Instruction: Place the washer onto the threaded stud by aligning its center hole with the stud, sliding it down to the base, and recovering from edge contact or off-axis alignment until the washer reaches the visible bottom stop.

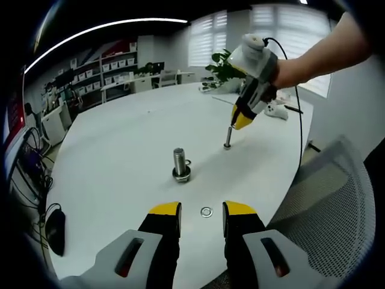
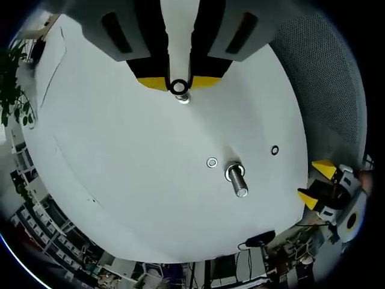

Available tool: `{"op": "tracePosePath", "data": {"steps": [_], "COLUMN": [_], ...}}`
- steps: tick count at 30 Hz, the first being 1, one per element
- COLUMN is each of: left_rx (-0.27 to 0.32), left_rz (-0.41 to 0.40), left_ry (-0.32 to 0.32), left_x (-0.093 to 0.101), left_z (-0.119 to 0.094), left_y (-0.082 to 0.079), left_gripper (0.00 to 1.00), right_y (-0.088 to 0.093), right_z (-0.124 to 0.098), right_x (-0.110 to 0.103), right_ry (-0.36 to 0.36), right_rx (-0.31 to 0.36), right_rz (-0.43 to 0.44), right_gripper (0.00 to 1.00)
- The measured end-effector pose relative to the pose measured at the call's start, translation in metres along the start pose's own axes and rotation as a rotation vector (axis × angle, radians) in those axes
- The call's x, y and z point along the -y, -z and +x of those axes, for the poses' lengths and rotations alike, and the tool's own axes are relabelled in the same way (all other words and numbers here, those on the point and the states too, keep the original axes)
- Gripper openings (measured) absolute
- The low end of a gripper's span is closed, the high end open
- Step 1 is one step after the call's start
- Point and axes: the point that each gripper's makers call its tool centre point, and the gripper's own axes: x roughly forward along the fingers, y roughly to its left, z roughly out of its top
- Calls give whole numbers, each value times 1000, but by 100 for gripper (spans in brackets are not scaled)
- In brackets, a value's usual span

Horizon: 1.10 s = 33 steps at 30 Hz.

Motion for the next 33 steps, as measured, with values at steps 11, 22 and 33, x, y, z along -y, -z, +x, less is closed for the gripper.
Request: {"op": "tracePosePath", "data": {"steps": [11,22,33], "left_rx": [5,4,1], "left_rz": [0,2,-3], "left_ry": [0,-1,-3], "left_x": [0,0,-1], "left_z": [-2,-1,-1], "left_y": [-1,0,0], "left_gripper": [25,25,25], "right_y": [-5,0,11], "right_z": [7,24,36], "right_x": [-3,-1,2], "right_ry": [0,-25,-48], "right_rx": [-20,-72,-119], "right_rz": [-28,-36,-32], "right_gripper": [14,14,14]}}
